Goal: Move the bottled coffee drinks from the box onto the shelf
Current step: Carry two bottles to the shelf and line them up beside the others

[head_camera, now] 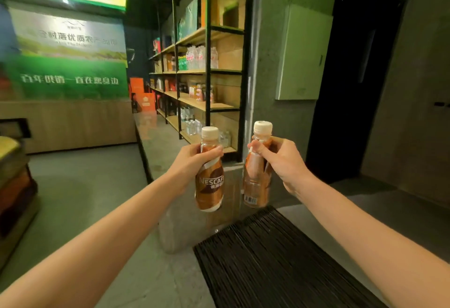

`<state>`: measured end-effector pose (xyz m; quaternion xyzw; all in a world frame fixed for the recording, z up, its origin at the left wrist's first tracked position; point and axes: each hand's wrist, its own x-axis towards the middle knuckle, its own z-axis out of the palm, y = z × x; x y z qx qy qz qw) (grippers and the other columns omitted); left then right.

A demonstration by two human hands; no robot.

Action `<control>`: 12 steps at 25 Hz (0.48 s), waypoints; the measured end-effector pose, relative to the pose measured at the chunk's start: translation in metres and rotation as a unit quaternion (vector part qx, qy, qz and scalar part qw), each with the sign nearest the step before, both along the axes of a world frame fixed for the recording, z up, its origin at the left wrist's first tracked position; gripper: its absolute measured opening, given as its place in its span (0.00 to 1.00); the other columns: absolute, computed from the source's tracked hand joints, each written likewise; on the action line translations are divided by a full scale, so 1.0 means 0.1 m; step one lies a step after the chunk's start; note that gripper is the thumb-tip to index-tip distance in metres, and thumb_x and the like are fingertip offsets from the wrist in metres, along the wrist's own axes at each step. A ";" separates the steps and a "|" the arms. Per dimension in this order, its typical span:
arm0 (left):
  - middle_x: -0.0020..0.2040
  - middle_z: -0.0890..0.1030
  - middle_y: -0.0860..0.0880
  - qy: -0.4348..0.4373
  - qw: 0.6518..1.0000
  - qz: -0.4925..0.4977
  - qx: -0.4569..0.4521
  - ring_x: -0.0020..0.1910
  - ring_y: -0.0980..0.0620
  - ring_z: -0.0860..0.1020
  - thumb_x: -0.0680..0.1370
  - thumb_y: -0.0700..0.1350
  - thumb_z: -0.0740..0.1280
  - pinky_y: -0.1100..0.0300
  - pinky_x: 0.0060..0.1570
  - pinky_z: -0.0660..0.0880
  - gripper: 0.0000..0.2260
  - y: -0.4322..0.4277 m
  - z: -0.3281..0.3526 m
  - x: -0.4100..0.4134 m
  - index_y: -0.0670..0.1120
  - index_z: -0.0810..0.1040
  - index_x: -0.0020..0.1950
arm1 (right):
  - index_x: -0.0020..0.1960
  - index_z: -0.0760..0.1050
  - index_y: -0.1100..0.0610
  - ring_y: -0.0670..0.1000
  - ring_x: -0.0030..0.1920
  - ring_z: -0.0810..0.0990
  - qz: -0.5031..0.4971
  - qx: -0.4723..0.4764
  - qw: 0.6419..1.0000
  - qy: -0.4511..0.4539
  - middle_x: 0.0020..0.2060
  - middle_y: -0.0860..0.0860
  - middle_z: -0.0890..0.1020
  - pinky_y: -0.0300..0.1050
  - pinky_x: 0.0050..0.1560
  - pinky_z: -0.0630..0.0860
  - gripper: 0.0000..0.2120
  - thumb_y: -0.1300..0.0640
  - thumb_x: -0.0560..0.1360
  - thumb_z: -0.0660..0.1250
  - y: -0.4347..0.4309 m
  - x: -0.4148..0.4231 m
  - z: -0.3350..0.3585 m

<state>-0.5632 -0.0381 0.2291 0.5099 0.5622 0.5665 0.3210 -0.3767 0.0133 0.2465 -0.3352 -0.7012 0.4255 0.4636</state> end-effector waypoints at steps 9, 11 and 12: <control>0.54 0.82 0.45 -0.049 0.994 0.102 0.005 0.55 0.45 0.79 0.73 0.49 0.70 0.45 0.62 0.72 0.08 0.27 0.12 -2.35 0.51 0.78 0.50 | 0.48 0.76 0.56 0.52 0.53 0.76 0.068 -0.030 0.997 -0.010 0.44 0.49 0.80 0.51 0.57 0.71 0.10 0.49 0.74 0.67 0.51 -2.57 0.13; 0.54 0.82 0.44 -0.063 0.990 0.125 0.006 0.55 0.45 0.79 0.73 0.49 0.70 0.46 0.61 0.72 0.09 0.46 0.13 -2.80 0.49 0.79 0.51 | 0.47 0.75 0.55 0.49 0.49 0.76 0.085 -0.026 0.996 -0.012 0.42 0.47 0.78 0.48 0.54 0.69 0.08 0.50 0.74 0.67 0.75 -3.06 0.12; 0.54 0.82 0.44 -0.070 0.988 0.137 0.007 0.55 0.45 0.79 0.73 0.49 0.70 0.47 0.61 0.72 0.10 0.58 0.12 -3.04 0.48 0.78 0.52 | 0.47 0.75 0.55 0.47 0.47 0.76 0.095 -0.023 0.995 -0.013 0.42 0.46 0.78 0.46 0.53 0.68 0.08 0.50 0.74 0.67 0.90 -3.34 0.12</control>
